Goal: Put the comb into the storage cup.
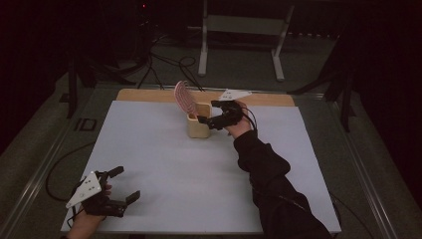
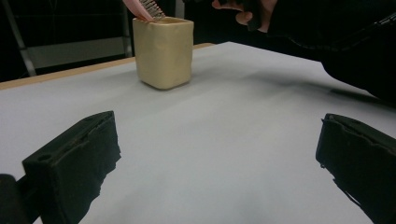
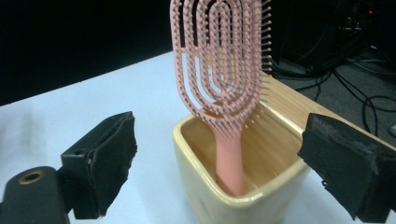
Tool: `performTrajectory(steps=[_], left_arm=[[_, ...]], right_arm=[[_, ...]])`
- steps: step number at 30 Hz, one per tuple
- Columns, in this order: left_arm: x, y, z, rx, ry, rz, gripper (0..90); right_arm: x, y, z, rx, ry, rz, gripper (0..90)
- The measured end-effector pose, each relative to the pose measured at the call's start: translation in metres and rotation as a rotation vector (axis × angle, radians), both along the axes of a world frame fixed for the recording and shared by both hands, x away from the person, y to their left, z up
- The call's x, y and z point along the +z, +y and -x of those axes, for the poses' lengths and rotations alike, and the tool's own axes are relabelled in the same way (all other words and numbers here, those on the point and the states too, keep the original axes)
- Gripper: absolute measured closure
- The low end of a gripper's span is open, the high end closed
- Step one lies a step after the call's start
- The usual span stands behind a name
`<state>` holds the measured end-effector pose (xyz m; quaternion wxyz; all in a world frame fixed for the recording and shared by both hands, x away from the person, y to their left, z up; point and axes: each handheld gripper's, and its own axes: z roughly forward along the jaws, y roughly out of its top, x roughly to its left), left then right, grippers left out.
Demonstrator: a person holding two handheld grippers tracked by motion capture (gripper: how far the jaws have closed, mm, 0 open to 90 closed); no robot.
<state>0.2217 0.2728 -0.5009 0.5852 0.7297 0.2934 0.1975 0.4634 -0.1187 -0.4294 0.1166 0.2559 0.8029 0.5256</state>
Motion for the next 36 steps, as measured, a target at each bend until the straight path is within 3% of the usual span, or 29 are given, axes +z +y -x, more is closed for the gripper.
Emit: performTrajectory(steps=[10,21,36], left_arm=[[0.000,0.000,0.000,0.001,0.001,0.002,0.0],[0.001,0.000,0.001,0.003,-0.002,0.001,0.0],[0.001,0.000,0.001,0.004,-0.003,0.002,0.0]], right_arm=[[0.002,-0.014,0.019,0.005,0.018,0.010,10.0],[0.009,-0.030,0.042,-0.005,0.004,0.005,9.8],[0.007,-0.070,0.077,-0.041,0.003,-0.006,9.7]])
